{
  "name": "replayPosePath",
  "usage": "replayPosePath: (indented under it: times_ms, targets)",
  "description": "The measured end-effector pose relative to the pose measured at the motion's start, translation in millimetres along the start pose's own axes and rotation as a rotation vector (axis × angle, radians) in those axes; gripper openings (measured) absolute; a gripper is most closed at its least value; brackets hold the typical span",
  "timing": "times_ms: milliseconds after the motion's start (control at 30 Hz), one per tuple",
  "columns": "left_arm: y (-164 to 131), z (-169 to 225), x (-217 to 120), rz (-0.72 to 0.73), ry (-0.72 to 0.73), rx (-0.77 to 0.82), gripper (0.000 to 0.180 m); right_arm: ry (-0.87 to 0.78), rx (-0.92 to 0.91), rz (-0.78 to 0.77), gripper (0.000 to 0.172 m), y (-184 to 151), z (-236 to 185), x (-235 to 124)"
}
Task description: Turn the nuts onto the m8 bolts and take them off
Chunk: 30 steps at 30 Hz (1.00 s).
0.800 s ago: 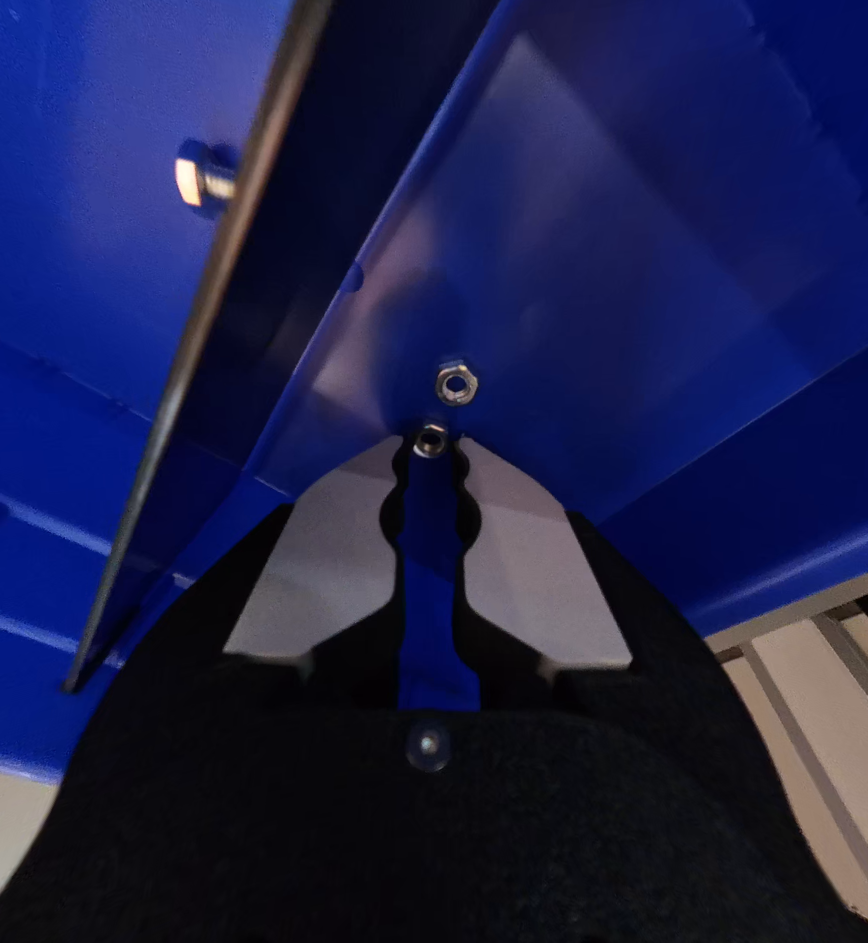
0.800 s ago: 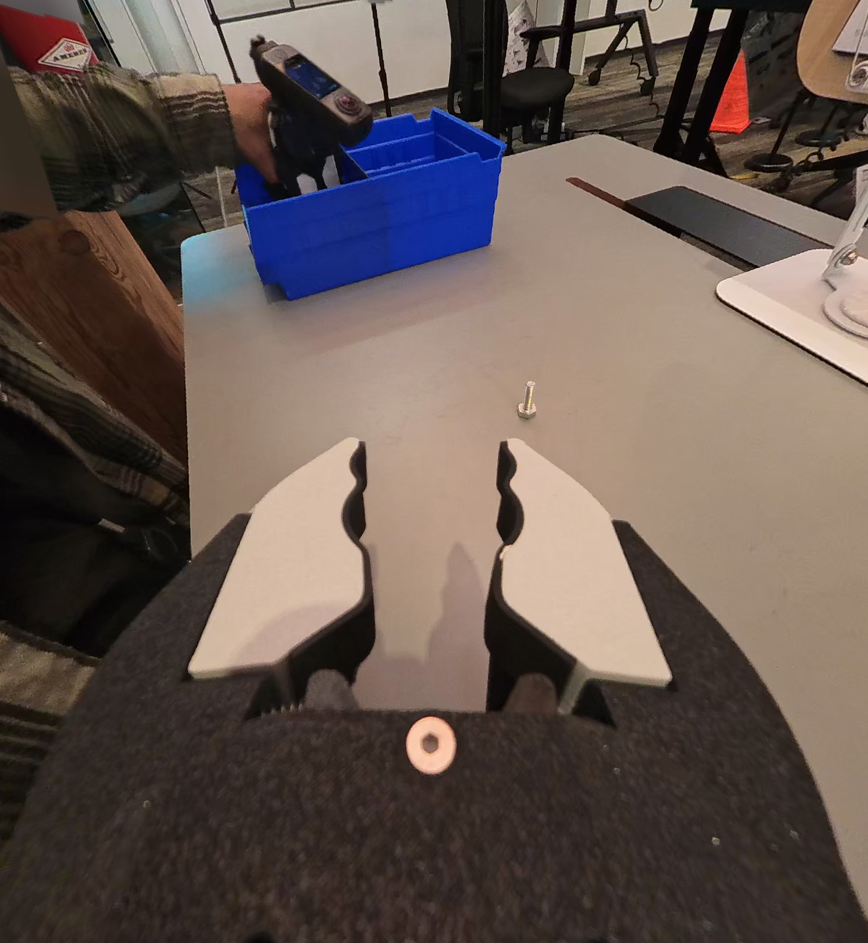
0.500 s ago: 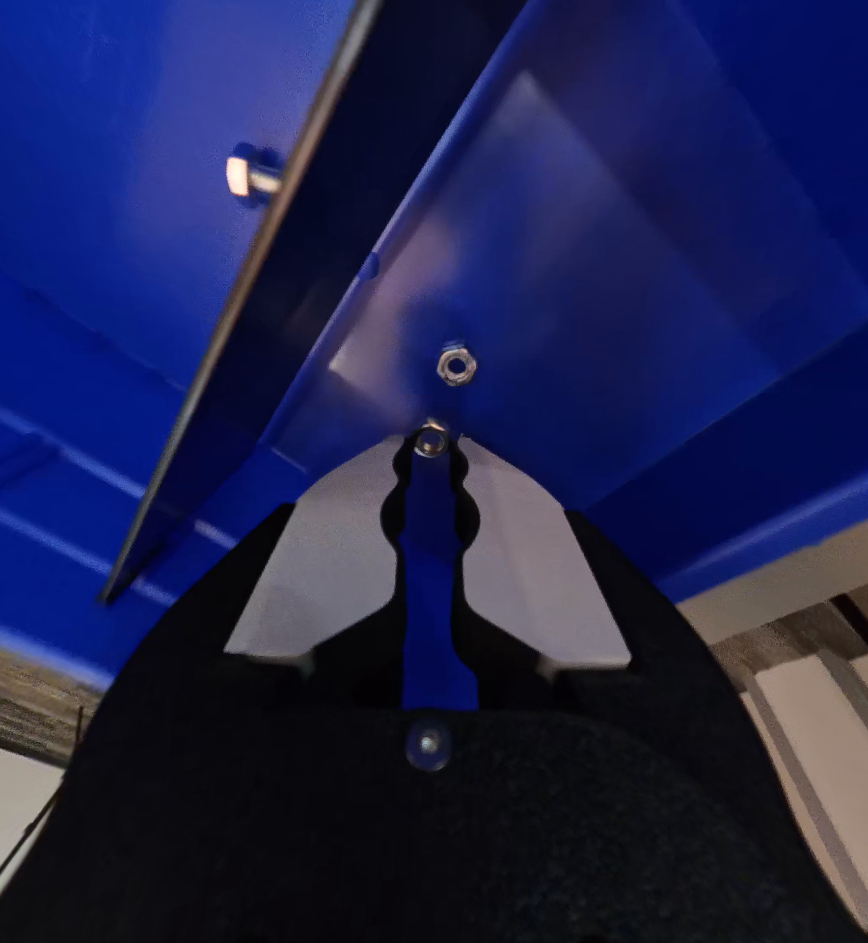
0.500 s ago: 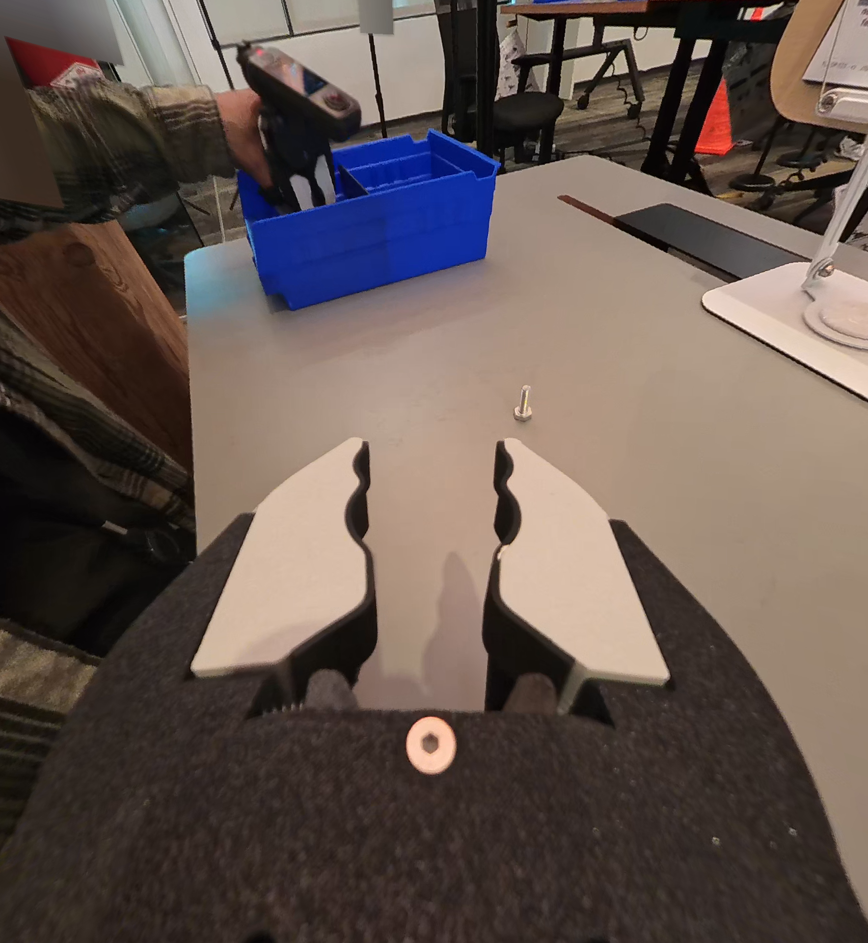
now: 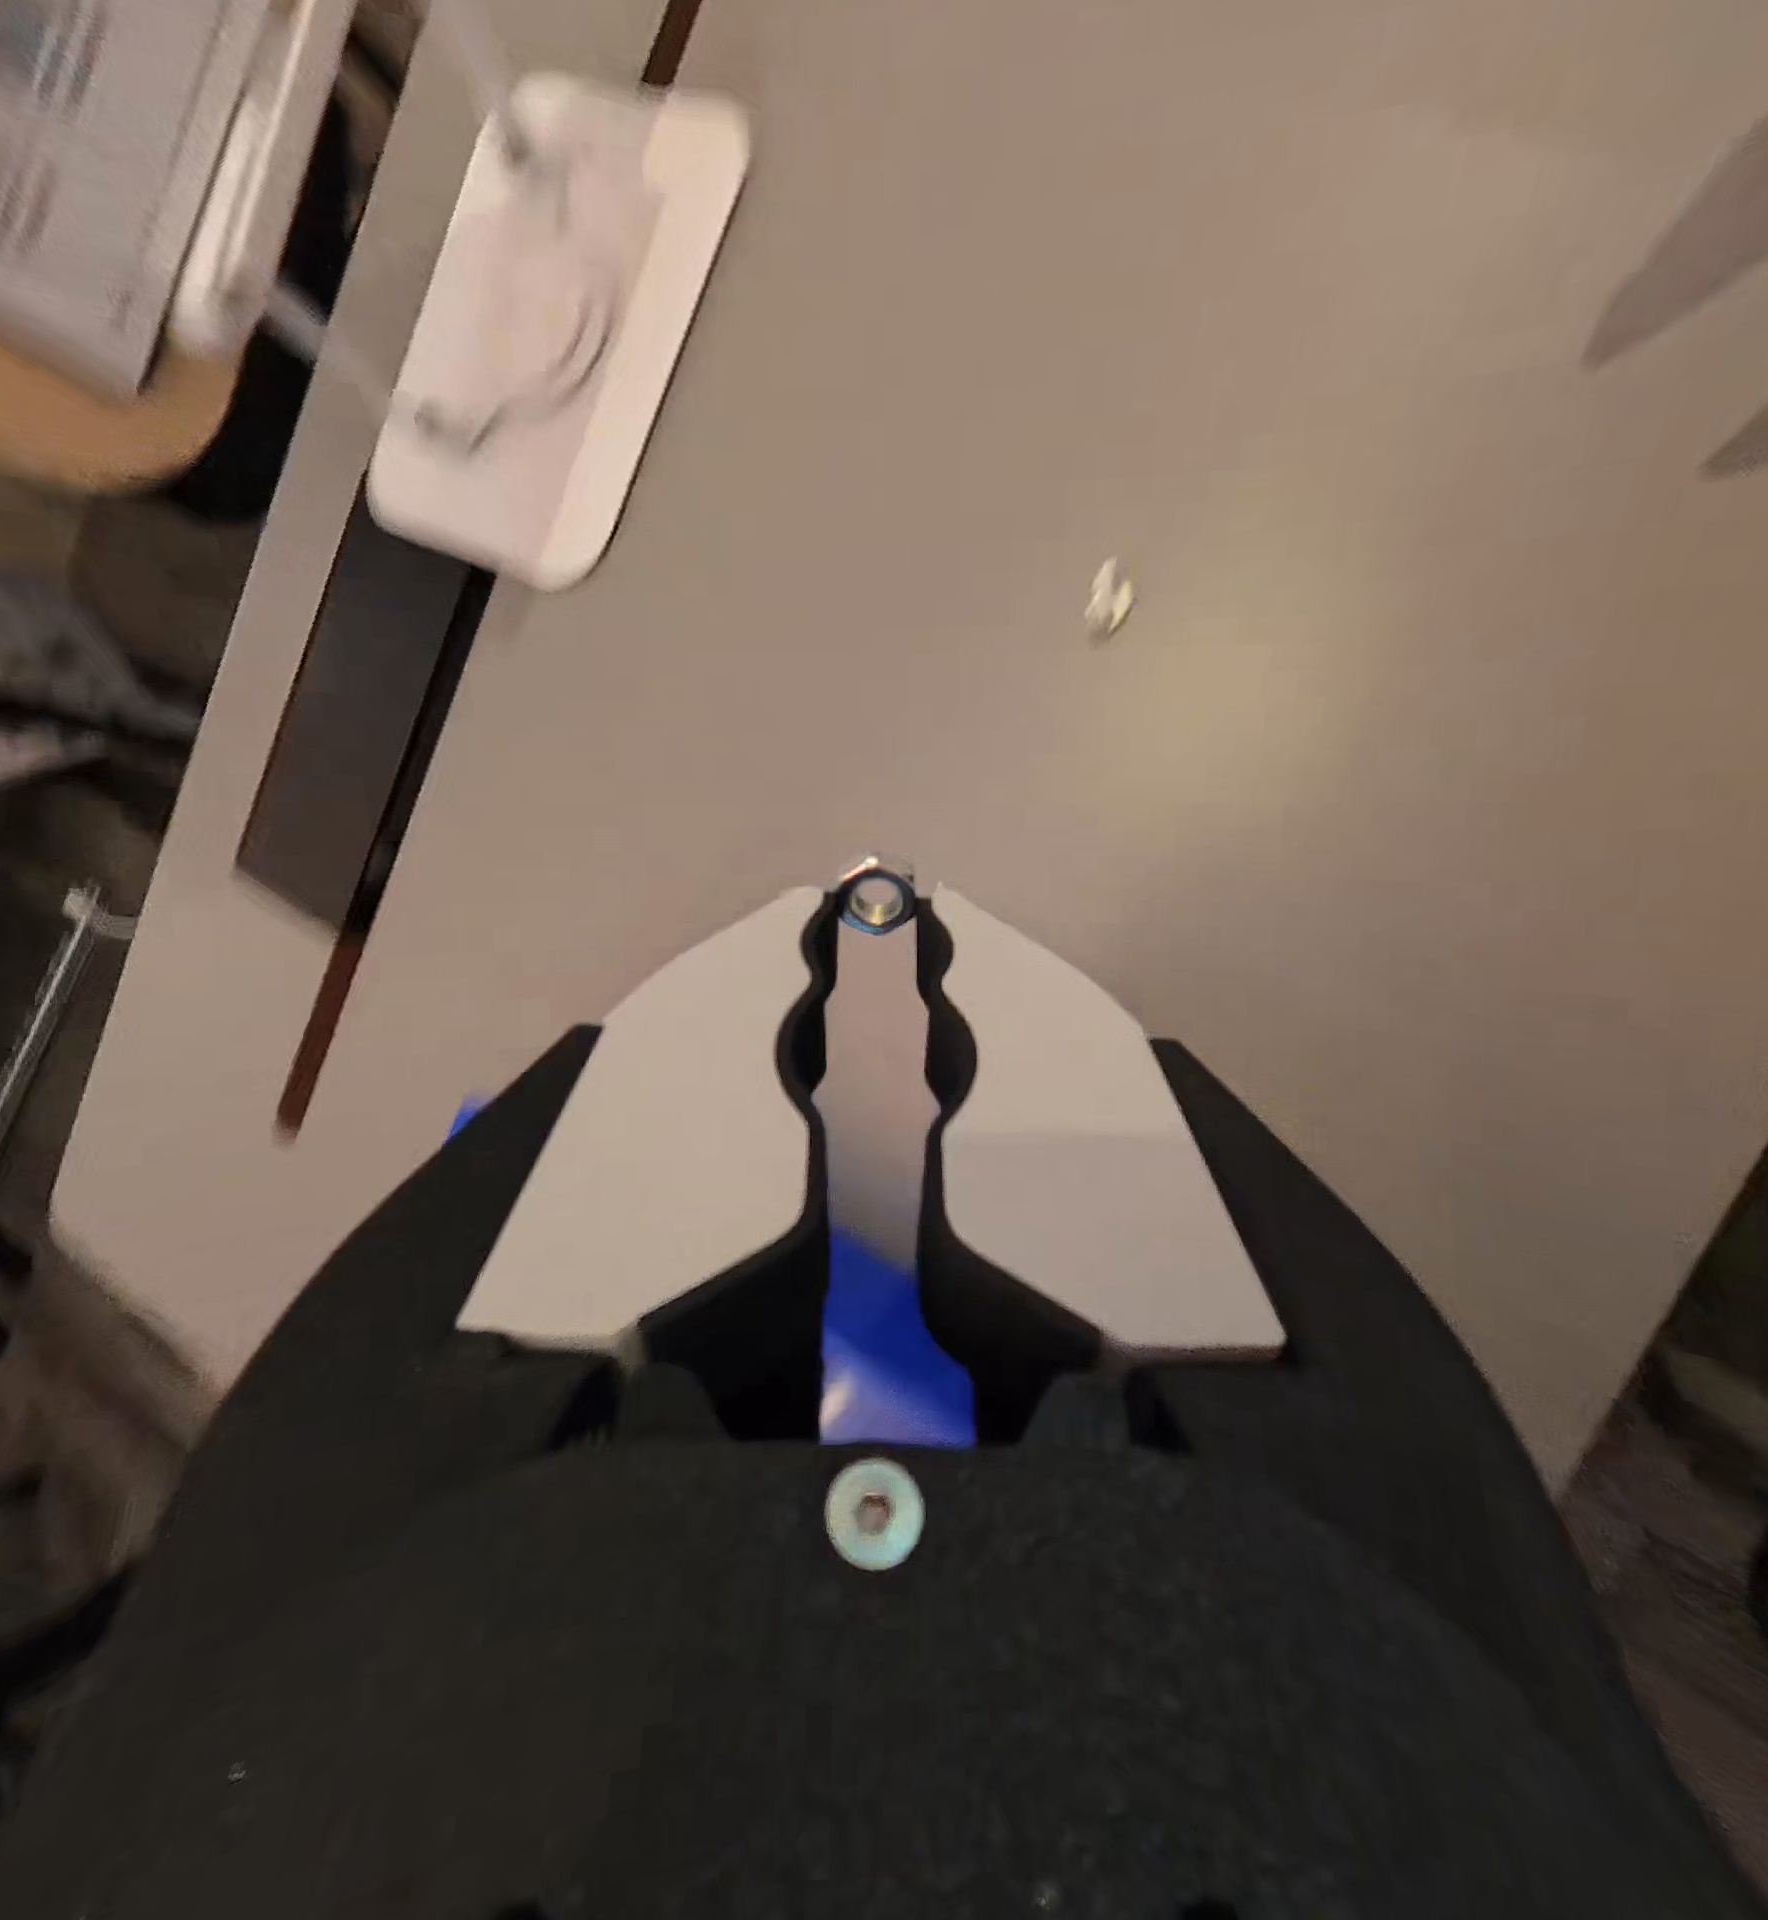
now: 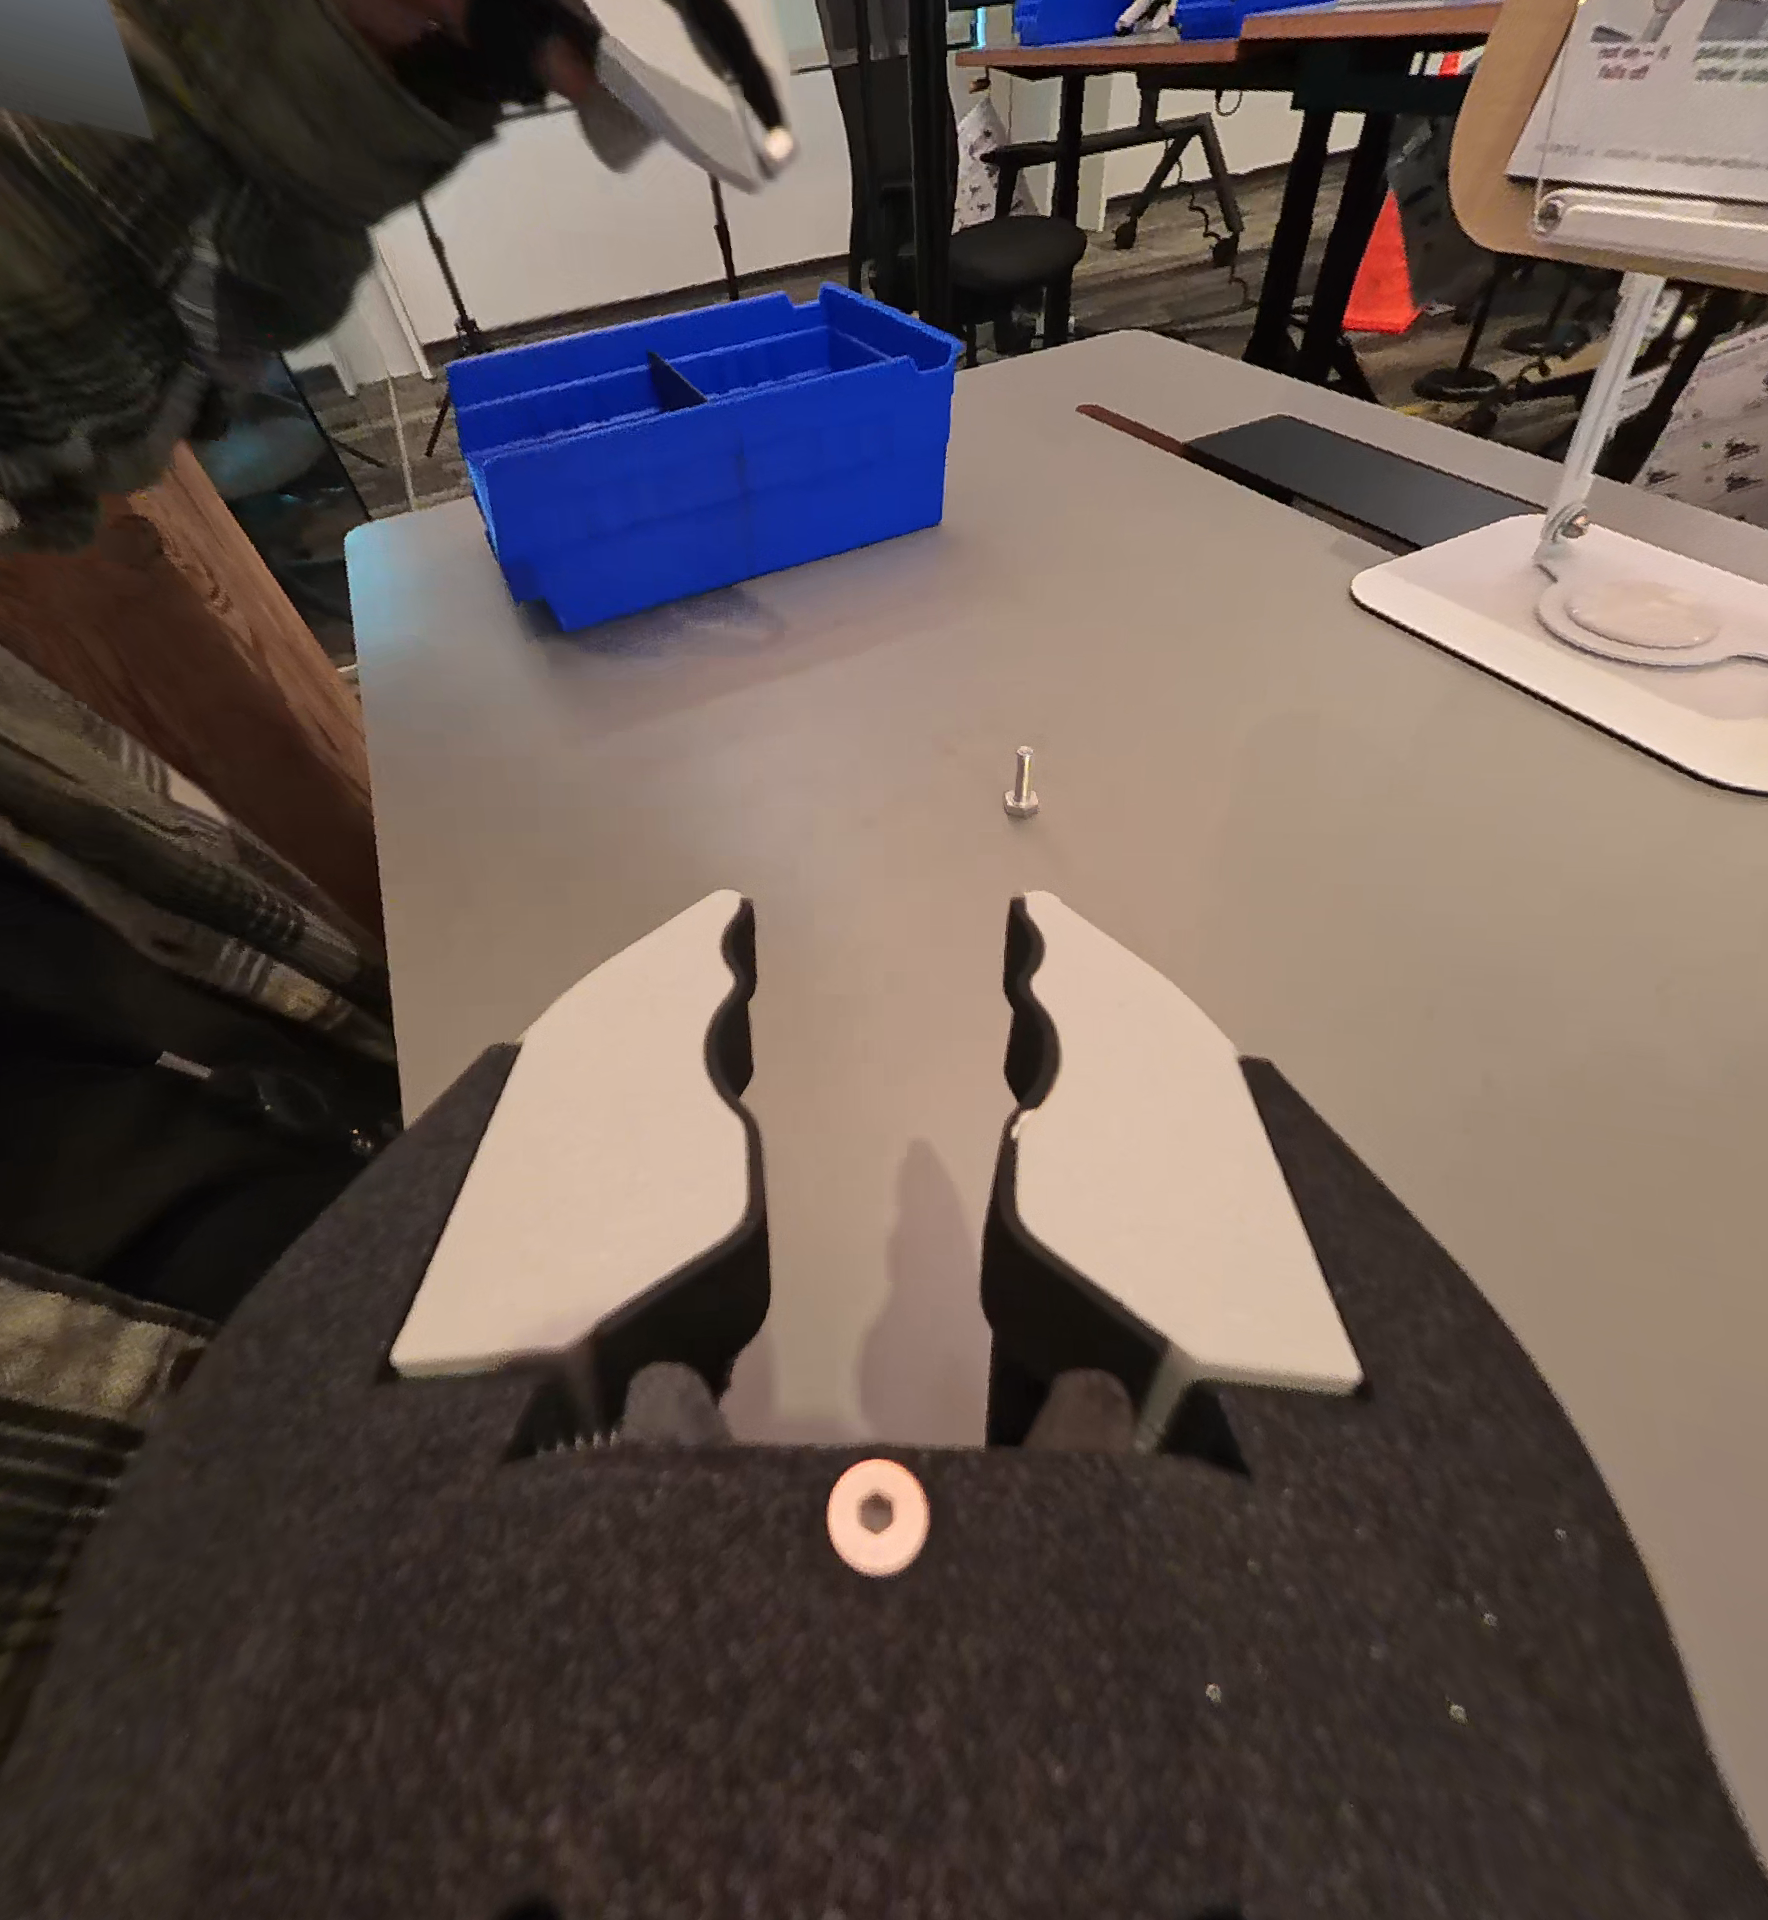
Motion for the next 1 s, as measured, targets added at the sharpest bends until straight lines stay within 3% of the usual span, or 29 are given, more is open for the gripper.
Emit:
replayPosePath:
  times_ms: [33, 100, 233, 400, 733, 867, 1000]
  targets:
    - [16.7, 10.1, 23.0, 0.025, -0.041, 0.016, 0.014, -0.008, 0.002, -0.002, 0.046, -1.3, 0.0, -3.1]
    - [37.8, 29.7, 72.5, 0.030, -0.127, 0.037, 0.014, -0.022, 0.009, -0.007, 0.046, -4.4, -0.4, -9.8]
    - [48.2, 62.0, 160.0, -0.043, -0.261, 0.087, 0.014, -0.048, 0.026, -0.017, 0.044, -10.6, -0.1, -21.5]
    - [48.1, 86.3, 214.2, -0.112, -0.355, 0.102, 0.014, -0.069, 0.048, -0.038, 0.045, -20.5, 2.7, -28.3]
    - [32.0, 98.7, 245.1, -0.248, -0.428, 0.119, 0.014, -0.067, 0.064, -0.061, 0.046, -26.9, 7.6, -25.2]
    - [34.3, 96.4, 244.5, -0.226, -0.432, 0.109, 0.015, -0.069, 0.067, -0.080, 0.051, -29.4, 11.0, -20.5]
    - [37.6, 87.4, 227.8, -0.120, -0.434, 0.062, 0.028, -0.054, 0.052, -0.107, 0.055, -29.1, 14.0, -12.0]
Point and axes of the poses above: each gripper's, where its closed fingertips meet, x out along the fingers, y out of its top, z = x × y across the jaws, the point moved 3 cm from there along -x, back along the fingers, and after that the axes turned 5 degrees about z, right-handed, at the moved point
